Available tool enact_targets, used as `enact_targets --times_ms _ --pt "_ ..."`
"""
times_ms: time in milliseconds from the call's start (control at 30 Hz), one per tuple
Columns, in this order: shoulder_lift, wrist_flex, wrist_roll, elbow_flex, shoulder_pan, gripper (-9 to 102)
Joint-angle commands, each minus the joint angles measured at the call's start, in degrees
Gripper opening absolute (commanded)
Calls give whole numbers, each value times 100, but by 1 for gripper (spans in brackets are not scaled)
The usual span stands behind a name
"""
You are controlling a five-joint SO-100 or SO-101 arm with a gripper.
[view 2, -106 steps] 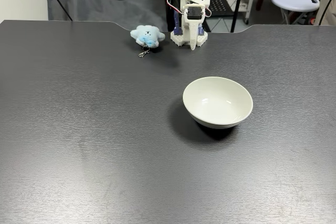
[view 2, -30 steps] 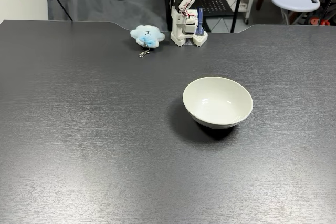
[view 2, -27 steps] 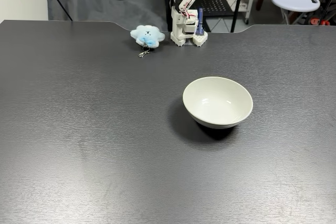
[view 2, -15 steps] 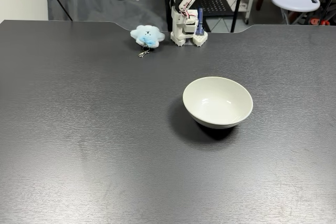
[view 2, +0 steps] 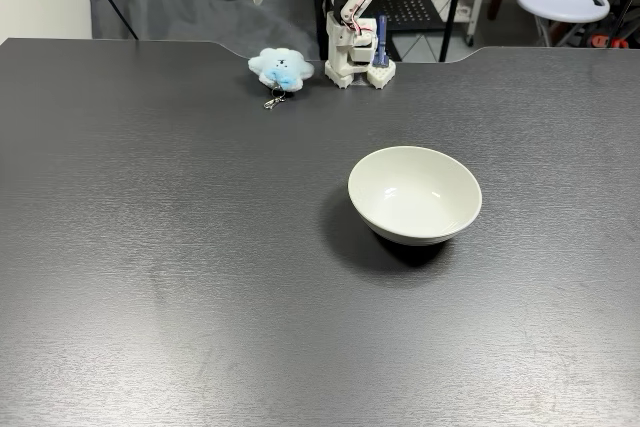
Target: Grasp a skyblue doll and put it in the white bowl.
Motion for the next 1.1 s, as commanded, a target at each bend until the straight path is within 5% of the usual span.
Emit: enact_targets --times_ms 0,333,733,1067 --pt "-26 9 -650 466 492 3" --pt "-26 -62 -1020 2241 448 3" --pt "-35 -2575 -1248 3498 422 3" --pt "-870 -2716 -1222 3331 466 3"
